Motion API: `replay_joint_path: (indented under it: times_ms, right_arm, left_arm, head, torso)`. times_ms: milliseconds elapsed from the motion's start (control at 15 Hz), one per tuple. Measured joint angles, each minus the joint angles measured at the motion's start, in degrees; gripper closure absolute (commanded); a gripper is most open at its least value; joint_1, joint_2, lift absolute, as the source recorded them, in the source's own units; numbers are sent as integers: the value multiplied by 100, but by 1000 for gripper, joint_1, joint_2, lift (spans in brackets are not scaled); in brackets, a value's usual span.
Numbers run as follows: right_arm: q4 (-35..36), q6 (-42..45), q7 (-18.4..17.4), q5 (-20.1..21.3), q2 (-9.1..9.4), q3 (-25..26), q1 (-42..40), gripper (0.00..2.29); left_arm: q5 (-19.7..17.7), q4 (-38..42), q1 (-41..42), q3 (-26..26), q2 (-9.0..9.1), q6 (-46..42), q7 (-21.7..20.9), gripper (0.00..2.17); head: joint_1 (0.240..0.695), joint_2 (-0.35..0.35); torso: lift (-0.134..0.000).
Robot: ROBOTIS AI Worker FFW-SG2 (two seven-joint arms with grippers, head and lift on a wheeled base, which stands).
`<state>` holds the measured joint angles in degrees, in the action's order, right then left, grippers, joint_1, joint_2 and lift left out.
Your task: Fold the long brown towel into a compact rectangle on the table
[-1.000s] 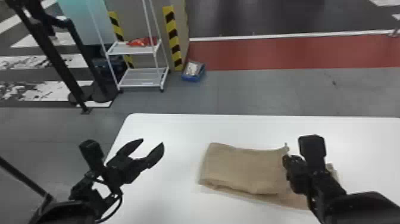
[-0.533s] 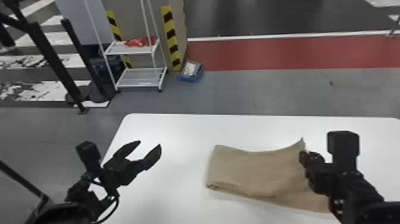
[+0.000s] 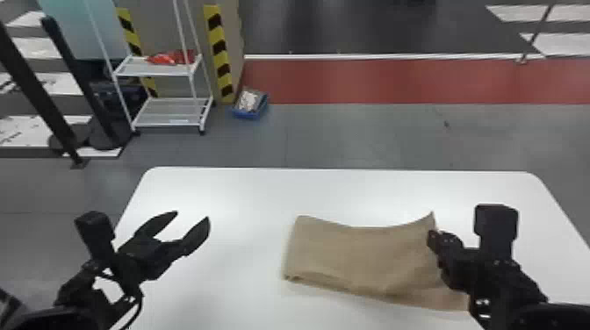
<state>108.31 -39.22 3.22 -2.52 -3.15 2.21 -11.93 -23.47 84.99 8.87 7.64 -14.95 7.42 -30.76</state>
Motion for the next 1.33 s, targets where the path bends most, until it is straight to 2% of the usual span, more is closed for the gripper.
replay_joint_path:
  times_ms: [200, 333, 600, 867, 1067, 1133, 1200, 1267, 1333]
  right_arm:
    - [618, -202, 12, -113, 0, 18, -216, 1524]
    - [782, -300, 21, -111, 0, 124, -318, 1524]
    - [-146, 211, 86, -29, -11, 345, -187, 1521]
    - [-1243, 1235, 109, 326, -19, 453, 224, 1463]
    - [-1626, 1469, 101, 383, -20, 466, 301, 1460]
    - [-1660, 1472, 66, 374, -18, 470, 283, 1200]
    - [-1672, 1421, -15, 400, -16, 471, 269, 495]
    - [-1676, 1324, -169, 490, -12, 472, 263, -2]
    - [-1674, 1279, -381, 635, -7, 472, 249, -2]
  left_arm:
    - [25, 29, 53, 44, -4, 43, 0, 80]
    - [26, 35, 71, 57, -5, 44, -6, 80]
    - [31, 28, 86, 7, 1, 28, 2, 80]
    - [53, 89, 186, 31, 1, 28, -9, 80]
    - [53, 146, 282, 84, 1, 28, -18, 80]
    - [53, 176, 308, 90, 1, 28, -12, 80]
    - [53, 216, 329, 90, 1, 28, -4, 80]
    - [53, 274, 361, 85, 4, 32, 5, 80]
    - [53, 338, 393, 81, 10, 32, 15, 76]
  head:
    - [695, 50]
    - [695, 46]
    - [695, 8]
    - [695, -21]
    - [695, -21]
    - [695, -22]
    - [695, -24]
    - [695, -37]
    - [695, -47]
  torso:
    - [0]
    - [0]
    - [0]
    - [0]
    - [0]
    - [0]
    - [0]
    - [0]
    - [0]
